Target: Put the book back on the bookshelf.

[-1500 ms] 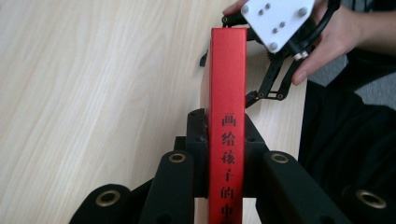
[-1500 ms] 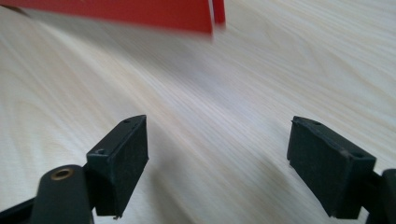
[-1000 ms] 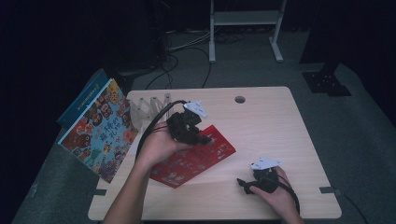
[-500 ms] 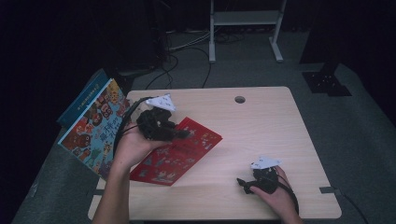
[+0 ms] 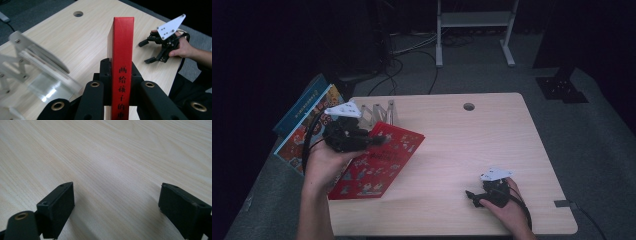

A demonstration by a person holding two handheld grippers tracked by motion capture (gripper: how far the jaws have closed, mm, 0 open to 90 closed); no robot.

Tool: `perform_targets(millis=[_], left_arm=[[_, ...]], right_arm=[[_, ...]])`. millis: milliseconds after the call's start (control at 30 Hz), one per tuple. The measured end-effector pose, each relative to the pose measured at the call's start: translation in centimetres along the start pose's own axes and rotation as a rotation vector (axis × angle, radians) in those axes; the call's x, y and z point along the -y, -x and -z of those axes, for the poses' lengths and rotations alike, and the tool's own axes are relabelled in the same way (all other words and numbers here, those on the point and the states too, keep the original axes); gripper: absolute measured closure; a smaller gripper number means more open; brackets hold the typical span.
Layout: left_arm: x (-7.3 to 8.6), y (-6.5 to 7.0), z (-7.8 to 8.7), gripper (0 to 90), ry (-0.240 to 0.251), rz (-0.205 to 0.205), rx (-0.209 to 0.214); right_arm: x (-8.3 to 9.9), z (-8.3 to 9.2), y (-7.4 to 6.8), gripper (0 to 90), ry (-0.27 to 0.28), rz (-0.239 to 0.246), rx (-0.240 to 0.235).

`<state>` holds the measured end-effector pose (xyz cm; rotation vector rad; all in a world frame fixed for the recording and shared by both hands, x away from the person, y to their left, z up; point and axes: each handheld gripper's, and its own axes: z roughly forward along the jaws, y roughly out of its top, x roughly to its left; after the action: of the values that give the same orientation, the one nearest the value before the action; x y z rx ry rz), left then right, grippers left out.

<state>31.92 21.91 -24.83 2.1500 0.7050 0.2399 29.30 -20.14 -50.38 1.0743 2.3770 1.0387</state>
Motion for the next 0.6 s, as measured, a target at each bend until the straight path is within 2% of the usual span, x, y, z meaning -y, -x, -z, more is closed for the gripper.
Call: perform_targets(millis=[233,600], left_arm=[[1.6,-1.0,2.8,79.8,0.043,0.042,-0.035],[3.2,-2.4,6.2,79.7,0.094,0.092,-0.100]], right_arm=[[0.0,0.0,0.0,12.4,0.001,-0.004,0.002],[0.0,0.0,0.0,12.4,0.000,-0.003,0.003]])
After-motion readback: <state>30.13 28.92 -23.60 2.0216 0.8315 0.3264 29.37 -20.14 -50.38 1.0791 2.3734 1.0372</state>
